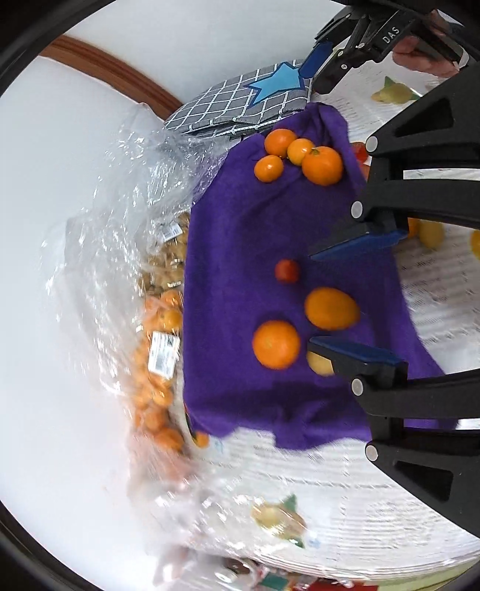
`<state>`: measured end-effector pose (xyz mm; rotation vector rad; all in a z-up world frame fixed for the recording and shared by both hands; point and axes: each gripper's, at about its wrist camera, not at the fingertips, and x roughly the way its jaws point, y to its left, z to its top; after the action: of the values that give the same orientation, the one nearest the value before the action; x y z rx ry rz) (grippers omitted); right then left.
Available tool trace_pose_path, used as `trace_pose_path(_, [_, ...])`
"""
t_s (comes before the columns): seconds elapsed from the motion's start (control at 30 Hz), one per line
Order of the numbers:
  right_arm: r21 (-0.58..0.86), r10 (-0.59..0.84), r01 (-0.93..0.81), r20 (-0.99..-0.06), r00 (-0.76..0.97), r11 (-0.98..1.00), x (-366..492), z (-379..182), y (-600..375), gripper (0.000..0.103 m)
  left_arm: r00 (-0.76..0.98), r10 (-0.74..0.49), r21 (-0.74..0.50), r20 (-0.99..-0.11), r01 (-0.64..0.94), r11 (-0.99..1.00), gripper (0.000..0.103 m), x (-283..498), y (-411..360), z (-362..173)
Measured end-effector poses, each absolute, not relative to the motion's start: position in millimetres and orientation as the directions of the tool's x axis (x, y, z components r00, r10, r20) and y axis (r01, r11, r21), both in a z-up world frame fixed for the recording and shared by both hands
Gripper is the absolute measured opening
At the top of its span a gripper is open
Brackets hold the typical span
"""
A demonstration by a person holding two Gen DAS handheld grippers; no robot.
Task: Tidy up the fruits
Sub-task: 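Open both tools to release the tomato and orange on the towel, then grasp a greenish round fruit with the left tool while the right tool grasps an orange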
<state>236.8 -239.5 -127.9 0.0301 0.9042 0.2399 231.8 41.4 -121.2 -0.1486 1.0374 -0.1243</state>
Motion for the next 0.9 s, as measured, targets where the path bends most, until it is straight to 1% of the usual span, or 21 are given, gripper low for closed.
trace_pose_path(0.13, [0.105,0.183,-0.162,-0.772,0.609,0.981,221,-126,-240,0.063,0.511,-0.167,-0.192,-0.844,0.003,0.981,0.040,212,57,-119])
trace_pose_path(0.27, [0.119,0.184,-0.146,-0.776,0.604,0.982,209,-125,-240,0.063,0.509,-0.181,-0.225,-0.842,-0.025,0.974,0.040,198,70,-121])
trace_pose_path(0.83, [0.187,0.276,-0.216,-0.796,0.539,0.958,188,-140,-226,0.063,0.510,-0.164,-0.229,-0.844,-0.067,0.971,0.040,176,86,-120])
trace_pose_path(0.9, [0.196,0.291,-0.229,-0.794,0.533,0.954,188,-143,-221,0.057,0.507,-0.162,-0.230,-0.846,-0.075,0.970,0.040,177,89,-121])
